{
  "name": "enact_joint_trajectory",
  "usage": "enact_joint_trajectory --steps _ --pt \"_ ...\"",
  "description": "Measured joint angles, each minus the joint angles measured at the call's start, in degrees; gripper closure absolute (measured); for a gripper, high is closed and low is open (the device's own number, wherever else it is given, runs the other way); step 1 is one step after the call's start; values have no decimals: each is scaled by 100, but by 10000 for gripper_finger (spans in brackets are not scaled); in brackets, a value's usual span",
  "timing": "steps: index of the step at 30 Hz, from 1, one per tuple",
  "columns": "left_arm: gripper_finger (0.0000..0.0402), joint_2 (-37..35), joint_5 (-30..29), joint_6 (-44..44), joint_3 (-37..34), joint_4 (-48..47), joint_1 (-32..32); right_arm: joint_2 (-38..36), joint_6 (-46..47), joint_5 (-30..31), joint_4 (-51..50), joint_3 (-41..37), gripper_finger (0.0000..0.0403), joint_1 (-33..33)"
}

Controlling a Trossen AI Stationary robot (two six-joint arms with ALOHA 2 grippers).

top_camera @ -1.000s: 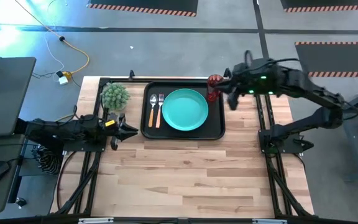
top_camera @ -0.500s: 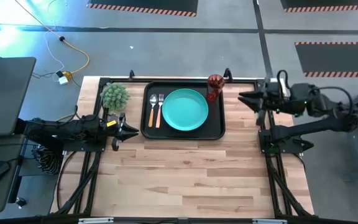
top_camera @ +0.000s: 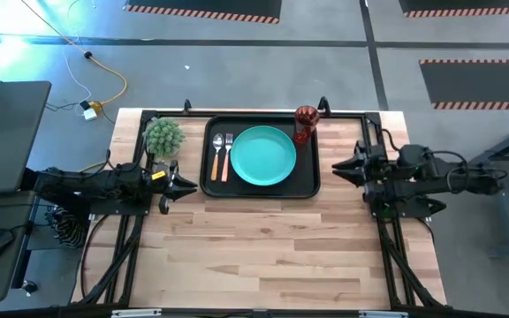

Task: Pick and place plate/cup/fork/spoon on tray
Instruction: Return to Home Position

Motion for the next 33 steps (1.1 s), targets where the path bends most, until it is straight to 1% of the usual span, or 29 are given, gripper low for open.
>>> enact_joint_trajectory --steps 4,7,12,15,26,30,33 --pt "335 0 0 0 0 0 0 -423 236 -155 396 -582 328 0" --pt "335 0 0 0 0 -2 2 -717 353 -273 434 -859 328 0" --pt "335 0 1 1 0 -1 1 -1109 220 -511 452 -1213 328 0" --pt "335 0 0 2 0 0 2 -1332 195 -552 498 -1515 328 0" --pt "335 0 1 1 0 0 2 -2137 506 -864 1568 -2911 328 0" --pt "335 -1 2 0 0 0 2 -2069 502 -999 1436 -2929 328 4" --pt "335 -2 2 1 0 0 2 -2076 323 -1007 1423 -2930 328 4"
